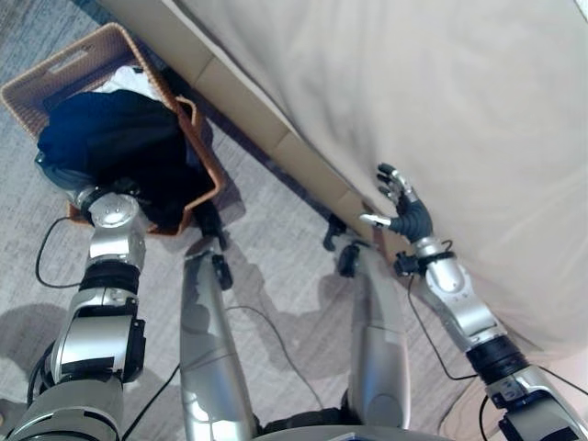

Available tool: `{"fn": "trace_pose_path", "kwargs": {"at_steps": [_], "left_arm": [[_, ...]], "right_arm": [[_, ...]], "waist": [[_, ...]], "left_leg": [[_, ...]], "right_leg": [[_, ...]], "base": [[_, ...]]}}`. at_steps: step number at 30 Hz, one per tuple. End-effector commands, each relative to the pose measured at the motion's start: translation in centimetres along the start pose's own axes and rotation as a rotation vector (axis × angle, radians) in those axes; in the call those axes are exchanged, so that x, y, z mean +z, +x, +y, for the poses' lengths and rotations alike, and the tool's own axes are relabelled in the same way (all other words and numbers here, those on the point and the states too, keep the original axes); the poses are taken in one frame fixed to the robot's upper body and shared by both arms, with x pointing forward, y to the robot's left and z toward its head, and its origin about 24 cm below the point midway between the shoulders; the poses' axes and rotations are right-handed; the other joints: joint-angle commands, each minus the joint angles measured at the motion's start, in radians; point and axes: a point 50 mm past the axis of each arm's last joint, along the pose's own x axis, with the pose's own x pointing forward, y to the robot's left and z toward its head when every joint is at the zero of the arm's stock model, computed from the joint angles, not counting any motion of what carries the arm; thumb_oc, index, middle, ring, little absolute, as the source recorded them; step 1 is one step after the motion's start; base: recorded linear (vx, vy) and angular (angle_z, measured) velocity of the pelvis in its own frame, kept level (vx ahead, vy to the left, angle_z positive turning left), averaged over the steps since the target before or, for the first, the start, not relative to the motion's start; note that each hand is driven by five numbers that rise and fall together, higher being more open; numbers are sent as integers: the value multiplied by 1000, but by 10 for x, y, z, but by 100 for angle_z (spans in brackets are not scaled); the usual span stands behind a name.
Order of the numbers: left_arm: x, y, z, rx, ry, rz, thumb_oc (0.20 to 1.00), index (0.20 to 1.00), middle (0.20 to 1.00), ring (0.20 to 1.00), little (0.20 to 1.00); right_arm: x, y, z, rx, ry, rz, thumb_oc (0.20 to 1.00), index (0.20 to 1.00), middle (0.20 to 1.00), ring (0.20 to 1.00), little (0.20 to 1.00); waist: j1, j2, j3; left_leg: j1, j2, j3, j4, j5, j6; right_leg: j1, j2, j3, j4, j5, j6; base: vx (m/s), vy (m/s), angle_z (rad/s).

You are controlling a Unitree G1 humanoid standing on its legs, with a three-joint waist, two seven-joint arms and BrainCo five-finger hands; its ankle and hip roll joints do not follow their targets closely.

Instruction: Pick up clothes into the bucket

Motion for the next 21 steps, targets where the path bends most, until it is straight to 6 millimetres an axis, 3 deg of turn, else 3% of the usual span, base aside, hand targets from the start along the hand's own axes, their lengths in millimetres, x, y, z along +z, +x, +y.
{"fn": "trace_pose_path", "kwargs": {"at_steps": [1, 6, 14, 16, 21], "left_arm": [[15, 17, 28, 167, -72, -58, 200, 200, 200, 200, 200], [13, 17, 31, 141, -35, -73, 200, 200, 200, 200, 200], [25, 7, 7, -7, 87, -197, 200, 200, 200, 200, 200], [28, 4, -4, -107, 185, -262, 200, 200, 200, 200, 200], [27, 3, -15, -177, 189, -218, 200, 200, 200, 200, 200]], "right_arm": [[15, -7, 1, 10, 35, -86, 1000, 1000, 1000, 1000, 1000], [15, -10, -1, 10, 43, -80, 1000, 1000, 1000, 1000, 1000], [20, -7, 1, 26, 37, -107, 1000, 1000, 1000, 1000, 1000], [24, -5, -1, 18, 33, -126, 1000, 1000, 1000, 1000, 1000], [25, -4, -3, 13, 32, -130, 1000, 1000, 1000, 1000, 1000]], "waist": [[37, -45, -11], [38, -45, -11], [34, -53, -11], [29, -54, -11], [20, -56, -11]], "left_leg": [[19, -34, -17, 75, -126, 51], [25, -34, -22, 63, -120, 50], [13, -35, -25, 63, -116, 51], [2, -34, -22, 66, -115, 53], [-8, -34, -17, 67, -114, 55]], "right_leg": [[12, -1, 45, -11, 44, 45], [17, -1, 40, -13, 45, 42], [7, 5, 43, -11, 44, 40], [-1, 6, 45, -13, 47, 41], [-11, 7, 51, -17, 53, 44]], "base": [[0, 0, 0], [0, 0, 0], [0, 0, 0], [0, 0, 0], [-3, 7, 0]]}}
